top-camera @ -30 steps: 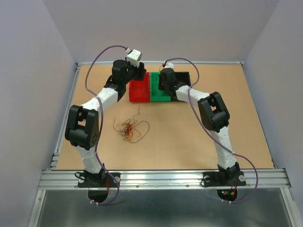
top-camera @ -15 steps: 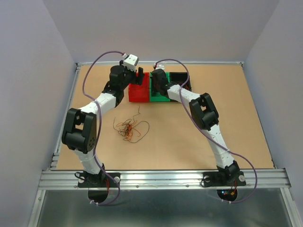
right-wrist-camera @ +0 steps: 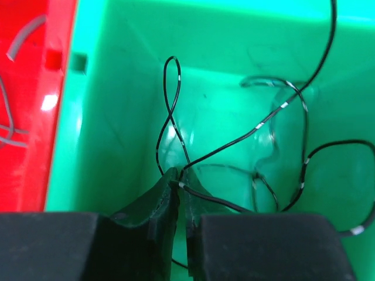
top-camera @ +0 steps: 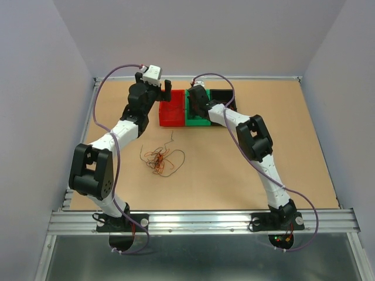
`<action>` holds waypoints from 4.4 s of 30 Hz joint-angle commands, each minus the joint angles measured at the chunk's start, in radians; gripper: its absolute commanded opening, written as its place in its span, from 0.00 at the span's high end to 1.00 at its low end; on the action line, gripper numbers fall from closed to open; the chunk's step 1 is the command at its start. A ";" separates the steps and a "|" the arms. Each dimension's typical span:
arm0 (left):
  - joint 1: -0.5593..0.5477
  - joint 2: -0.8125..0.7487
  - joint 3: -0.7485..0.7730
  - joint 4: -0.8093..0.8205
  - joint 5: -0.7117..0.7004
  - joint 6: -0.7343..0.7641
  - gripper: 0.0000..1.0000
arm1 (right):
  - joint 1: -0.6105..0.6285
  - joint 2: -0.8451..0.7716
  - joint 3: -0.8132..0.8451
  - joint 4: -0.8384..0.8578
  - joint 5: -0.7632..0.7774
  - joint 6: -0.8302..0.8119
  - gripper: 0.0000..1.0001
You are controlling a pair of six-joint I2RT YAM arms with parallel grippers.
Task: Untangle the cables
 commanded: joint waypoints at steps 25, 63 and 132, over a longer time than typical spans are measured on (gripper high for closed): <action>0.003 -0.100 -0.044 0.103 0.016 0.025 0.04 | 0.035 -0.356 -0.332 0.127 0.097 -0.035 0.41; 0.003 -0.030 0.077 -0.179 0.262 0.092 0.03 | 0.030 -0.410 -0.353 0.176 0.012 -0.116 0.51; 0.123 -0.073 0.035 -0.104 0.264 -0.029 0.02 | -0.071 -0.304 -0.313 0.368 -0.338 -0.168 0.99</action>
